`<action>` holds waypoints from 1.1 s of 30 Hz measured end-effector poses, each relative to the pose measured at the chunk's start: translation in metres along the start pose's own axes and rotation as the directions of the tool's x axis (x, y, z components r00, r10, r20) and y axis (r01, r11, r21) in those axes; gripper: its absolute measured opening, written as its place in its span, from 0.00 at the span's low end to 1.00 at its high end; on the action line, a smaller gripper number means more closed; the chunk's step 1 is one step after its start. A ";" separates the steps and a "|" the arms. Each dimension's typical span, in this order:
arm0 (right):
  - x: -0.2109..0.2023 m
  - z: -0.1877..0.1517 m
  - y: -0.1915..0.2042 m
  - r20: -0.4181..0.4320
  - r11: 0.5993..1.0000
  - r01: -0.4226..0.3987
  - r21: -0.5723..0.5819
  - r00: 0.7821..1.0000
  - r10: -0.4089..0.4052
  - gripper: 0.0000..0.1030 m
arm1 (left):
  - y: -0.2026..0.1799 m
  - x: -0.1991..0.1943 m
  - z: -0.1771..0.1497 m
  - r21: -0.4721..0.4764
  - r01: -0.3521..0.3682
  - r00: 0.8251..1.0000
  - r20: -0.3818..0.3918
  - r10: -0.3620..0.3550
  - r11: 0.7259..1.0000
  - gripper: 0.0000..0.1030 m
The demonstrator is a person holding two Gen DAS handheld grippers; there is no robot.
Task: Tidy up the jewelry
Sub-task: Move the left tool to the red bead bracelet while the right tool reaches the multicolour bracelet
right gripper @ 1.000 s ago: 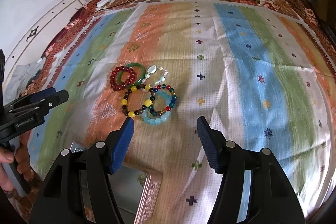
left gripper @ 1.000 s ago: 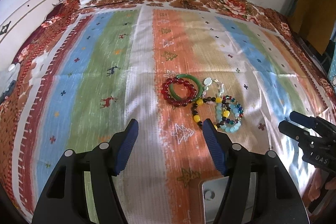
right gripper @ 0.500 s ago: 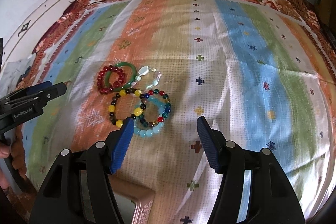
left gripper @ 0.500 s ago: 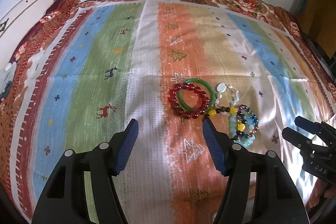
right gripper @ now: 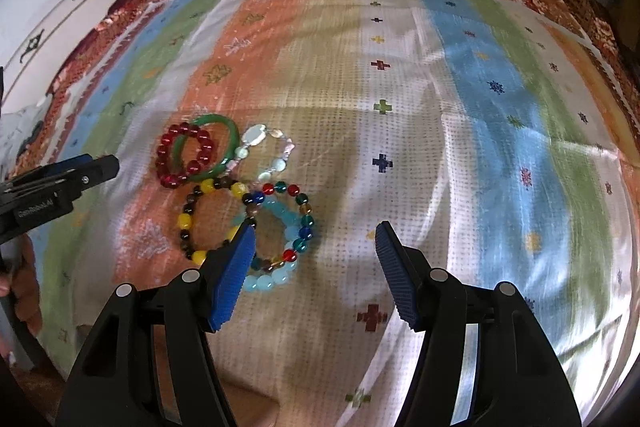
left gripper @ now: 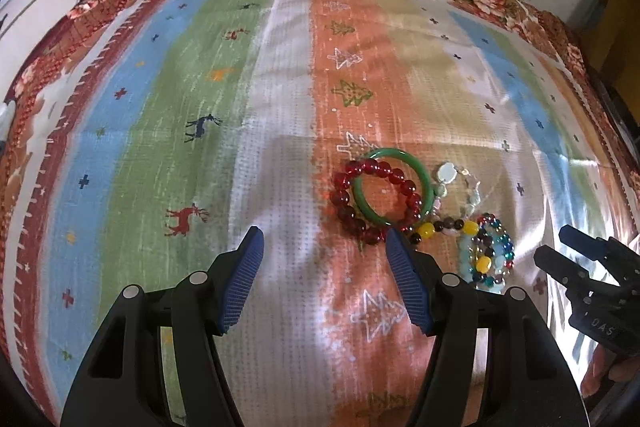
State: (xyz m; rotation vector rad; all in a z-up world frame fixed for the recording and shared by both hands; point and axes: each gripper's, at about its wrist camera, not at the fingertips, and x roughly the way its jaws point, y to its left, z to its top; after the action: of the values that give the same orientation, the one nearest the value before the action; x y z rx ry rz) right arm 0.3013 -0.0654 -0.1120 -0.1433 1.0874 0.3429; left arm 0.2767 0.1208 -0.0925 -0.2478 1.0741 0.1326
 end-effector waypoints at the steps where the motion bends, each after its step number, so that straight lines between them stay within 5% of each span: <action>1: 0.002 0.002 -0.001 0.003 1.000 0.002 0.003 1.000 -0.002 0.60 | 0.000 0.003 0.002 -0.002 -0.003 1.000 -0.003 0.003 1.000 0.61; 11: 0.022 0.009 -0.002 -0.027 1.000 0.012 -0.013 1.000 -0.012 0.60 | -0.005 0.027 0.015 0.030 -0.026 1.000 -0.016 0.026 0.999 0.59; 16: 0.029 0.016 -0.004 -0.028 1.000 0.003 -0.005 1.000 -0.003 0.60 | -0.003 0.041 0.020 0.029 -0.041 0.998 -0.037 0.043 0.999 0.49; 33: 0.059 0.026 -0.007 -0.068 1.000 0.026 -0.001 0.997 -0.026 0.60 | -0.007 0.065 0.022 0.095 -0.063 0.996 -0.054 0.068 0.993 0.46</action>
State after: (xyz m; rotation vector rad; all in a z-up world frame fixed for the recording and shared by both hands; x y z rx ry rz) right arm 0.3500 -0.0527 -0.1525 -0.1702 1.1523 0.3165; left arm 0.3278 0.1186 -0.1385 -0.1324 1.1425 0.1343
